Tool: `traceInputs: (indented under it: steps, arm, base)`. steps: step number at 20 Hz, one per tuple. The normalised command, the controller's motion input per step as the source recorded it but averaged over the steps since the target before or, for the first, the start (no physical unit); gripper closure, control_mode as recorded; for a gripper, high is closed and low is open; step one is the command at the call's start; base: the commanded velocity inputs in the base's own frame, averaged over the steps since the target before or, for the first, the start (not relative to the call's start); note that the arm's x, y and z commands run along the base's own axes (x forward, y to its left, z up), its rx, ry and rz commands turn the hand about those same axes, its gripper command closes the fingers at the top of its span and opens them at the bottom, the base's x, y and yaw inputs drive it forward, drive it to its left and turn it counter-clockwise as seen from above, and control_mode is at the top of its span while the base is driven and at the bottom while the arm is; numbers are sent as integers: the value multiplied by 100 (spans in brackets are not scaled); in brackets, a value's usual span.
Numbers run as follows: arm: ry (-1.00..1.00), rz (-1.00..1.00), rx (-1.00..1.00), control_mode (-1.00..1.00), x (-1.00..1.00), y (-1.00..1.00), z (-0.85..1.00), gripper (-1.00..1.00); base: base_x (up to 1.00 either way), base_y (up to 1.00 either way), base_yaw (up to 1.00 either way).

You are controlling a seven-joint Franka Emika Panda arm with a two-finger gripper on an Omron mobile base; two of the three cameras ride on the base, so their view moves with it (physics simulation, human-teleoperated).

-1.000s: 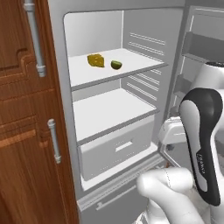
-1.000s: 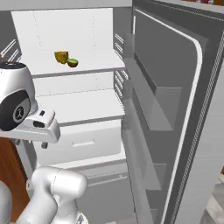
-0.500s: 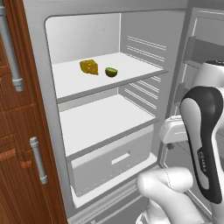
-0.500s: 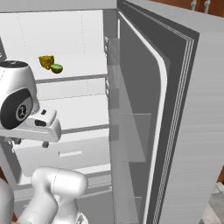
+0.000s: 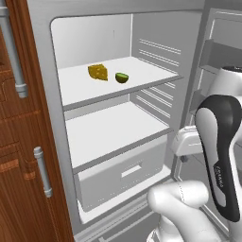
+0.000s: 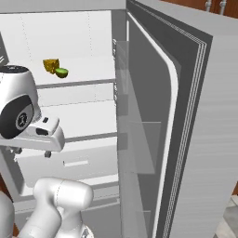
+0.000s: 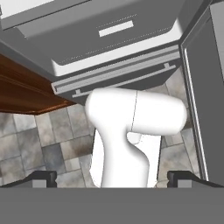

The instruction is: Pick up the pear and kiwi from the fridge and place one fruit on each plate on the dining counter.

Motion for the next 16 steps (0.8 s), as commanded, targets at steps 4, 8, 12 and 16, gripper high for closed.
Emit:
traceInputs:
  steps: [4,8,12,16]
  arm:
    - [0,0,0,100,0,0,0,-100]
    - [0,0,0,100,0,0,0,-100]
    - [0,0,0,100,0,0,0,-100]
    - [-13,6,0,-100,-2,3,8,-100]
  base:
    - [3,0,0]
    - [0,0,0]
    - [0,0,0]
    - [-5,0,1]
